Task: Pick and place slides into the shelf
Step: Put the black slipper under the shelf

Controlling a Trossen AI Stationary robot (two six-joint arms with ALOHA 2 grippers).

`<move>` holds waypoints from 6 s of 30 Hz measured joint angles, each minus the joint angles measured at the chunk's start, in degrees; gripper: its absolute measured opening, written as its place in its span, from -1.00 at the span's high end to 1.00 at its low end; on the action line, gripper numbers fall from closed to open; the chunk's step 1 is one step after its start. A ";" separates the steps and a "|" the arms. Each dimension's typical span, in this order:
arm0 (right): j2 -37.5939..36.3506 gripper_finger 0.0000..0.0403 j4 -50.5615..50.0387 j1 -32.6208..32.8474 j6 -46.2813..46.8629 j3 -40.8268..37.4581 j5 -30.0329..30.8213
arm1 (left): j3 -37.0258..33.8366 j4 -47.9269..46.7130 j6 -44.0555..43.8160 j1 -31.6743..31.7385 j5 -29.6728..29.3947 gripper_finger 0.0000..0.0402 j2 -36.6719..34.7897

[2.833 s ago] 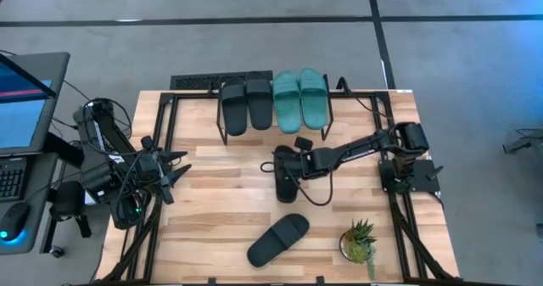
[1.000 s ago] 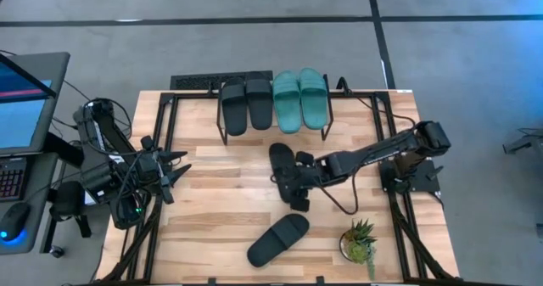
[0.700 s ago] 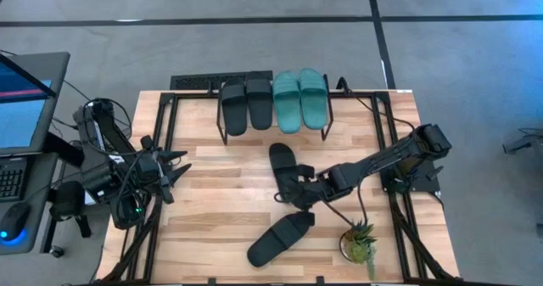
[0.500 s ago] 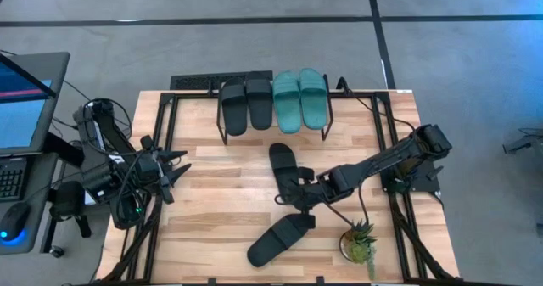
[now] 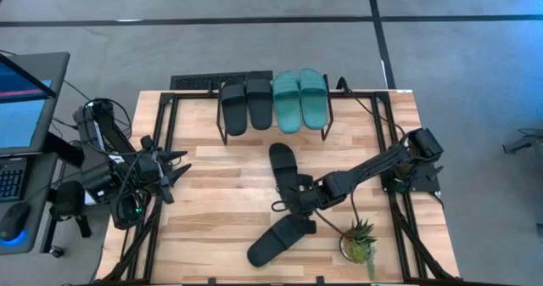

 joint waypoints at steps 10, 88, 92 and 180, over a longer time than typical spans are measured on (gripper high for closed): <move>1.92 1.00 -0.39 -0.31 1.21 -0.17 1.14 | 0.00 -0.27 0.00 0.00 0.00 0.16 -0.01; 5.68 1.00 7.50 -2.26 2.83 -3.84 0.15 | 0.00 -0.21 -0.04 0.05 -1.17 0.16 -0.01; 5.68 1.00 7.65 -2.93 2.36 -3.84 0.07 | 0.00 -0.22 -0.04 0.07 -1.17 0.16 -0.01; 5.68 1.00 1.87 -21.73 -9.83 0.97 -3.65 | 0.00 1.49 -1.06 0.02 -0.86 0.16 0.01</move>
